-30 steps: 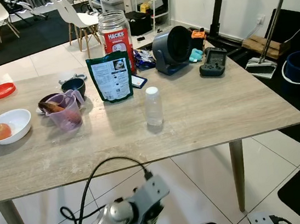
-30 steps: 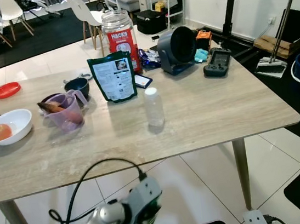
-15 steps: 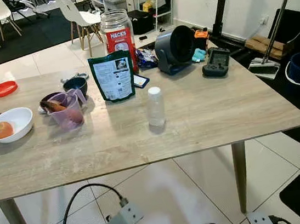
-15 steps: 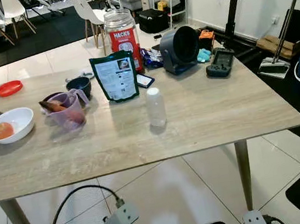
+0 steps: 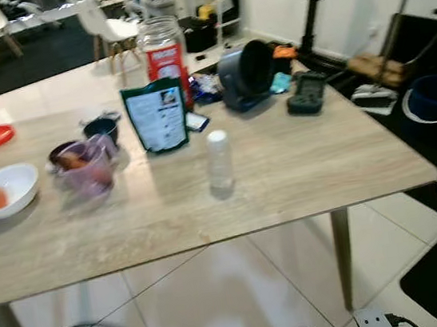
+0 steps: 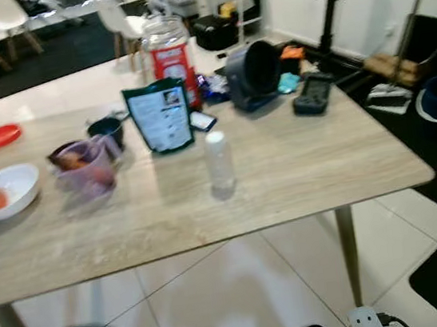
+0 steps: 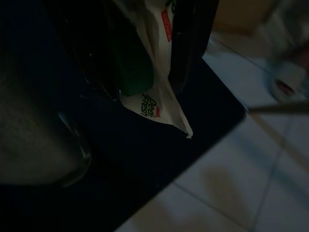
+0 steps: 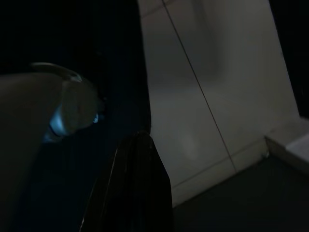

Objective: Restocking fridge

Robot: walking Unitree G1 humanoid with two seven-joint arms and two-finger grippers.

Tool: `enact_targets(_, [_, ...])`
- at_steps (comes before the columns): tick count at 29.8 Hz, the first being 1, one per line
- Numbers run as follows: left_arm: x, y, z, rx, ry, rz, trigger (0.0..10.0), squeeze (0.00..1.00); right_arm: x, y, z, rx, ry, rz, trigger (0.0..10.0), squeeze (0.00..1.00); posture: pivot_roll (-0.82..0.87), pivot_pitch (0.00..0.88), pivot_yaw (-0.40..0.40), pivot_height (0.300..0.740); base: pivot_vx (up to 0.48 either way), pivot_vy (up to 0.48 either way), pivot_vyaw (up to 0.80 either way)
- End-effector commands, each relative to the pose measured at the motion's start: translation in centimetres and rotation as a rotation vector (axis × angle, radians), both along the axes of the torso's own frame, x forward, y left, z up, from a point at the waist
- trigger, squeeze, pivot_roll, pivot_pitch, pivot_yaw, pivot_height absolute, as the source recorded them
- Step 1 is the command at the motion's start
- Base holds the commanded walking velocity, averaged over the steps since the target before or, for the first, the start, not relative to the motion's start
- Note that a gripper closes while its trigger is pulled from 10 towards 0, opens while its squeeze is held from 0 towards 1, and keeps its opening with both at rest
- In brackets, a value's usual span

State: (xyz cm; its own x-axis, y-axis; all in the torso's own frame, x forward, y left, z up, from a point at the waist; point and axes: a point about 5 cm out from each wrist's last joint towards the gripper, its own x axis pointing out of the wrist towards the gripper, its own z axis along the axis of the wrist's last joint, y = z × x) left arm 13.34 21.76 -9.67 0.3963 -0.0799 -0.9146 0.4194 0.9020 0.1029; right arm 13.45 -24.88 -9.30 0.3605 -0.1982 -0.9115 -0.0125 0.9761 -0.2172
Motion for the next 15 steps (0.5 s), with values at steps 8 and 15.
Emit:
enact_targets(8, [-2.9, 0.2, -1.0, -0.014, 0.097, 0.148, 10.0, 0.00, -0.7, 0.1, -0.3, -0.006, 0.039, 0.006, 10.0, 0.00, -0.03, 0.000, 0.026, 0.740, 0.000, 0.000, -0.78])
enact_targets(15, [-4.1, 0.0, -1.4, -0.021, 0.125, 0.180, 10.0, 0.00, -1.0, 0.0, -0.4, -0.014, 0.061, 0.012, 10.0, 0.00, -0.03, 0.000, 0.025, 0.740, 0.000, 0.000, -0.78])
